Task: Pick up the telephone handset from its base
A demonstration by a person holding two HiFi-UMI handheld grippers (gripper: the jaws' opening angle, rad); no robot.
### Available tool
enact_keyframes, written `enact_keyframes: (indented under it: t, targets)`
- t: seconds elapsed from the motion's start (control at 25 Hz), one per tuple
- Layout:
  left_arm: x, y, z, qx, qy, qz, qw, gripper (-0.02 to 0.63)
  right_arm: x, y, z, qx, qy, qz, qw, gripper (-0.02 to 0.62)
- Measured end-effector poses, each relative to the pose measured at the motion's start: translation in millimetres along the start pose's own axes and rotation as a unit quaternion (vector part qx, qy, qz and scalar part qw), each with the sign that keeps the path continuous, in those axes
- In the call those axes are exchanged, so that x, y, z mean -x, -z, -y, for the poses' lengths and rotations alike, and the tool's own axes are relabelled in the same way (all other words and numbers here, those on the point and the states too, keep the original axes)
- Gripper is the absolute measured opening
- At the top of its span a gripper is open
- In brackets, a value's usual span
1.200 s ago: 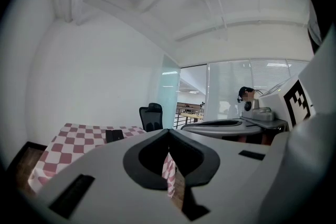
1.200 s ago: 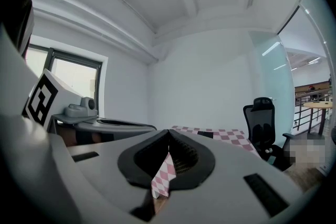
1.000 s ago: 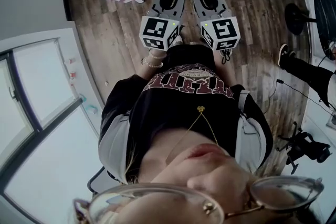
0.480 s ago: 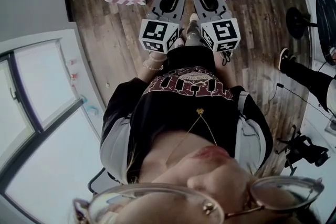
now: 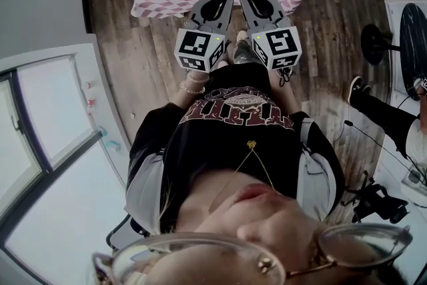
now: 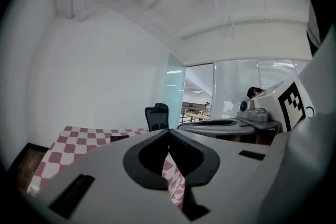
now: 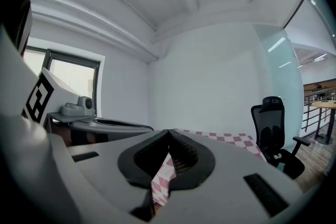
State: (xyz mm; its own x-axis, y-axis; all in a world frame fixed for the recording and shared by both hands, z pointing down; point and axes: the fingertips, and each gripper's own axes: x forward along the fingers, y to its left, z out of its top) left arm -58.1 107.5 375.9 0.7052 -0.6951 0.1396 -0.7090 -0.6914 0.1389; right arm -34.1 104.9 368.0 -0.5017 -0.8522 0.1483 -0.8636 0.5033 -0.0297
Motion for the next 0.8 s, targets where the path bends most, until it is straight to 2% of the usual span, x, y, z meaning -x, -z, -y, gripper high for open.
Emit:
enact_keyframes:
  t: [0.8]
  targets:
    - [-81.6,-14.1,-38.9,0.005,-0.047,-0.018,0.9987,0.009,-61.8,-9.1,74.9,-0.01,-0.045,-0.004,0.999,0.02]
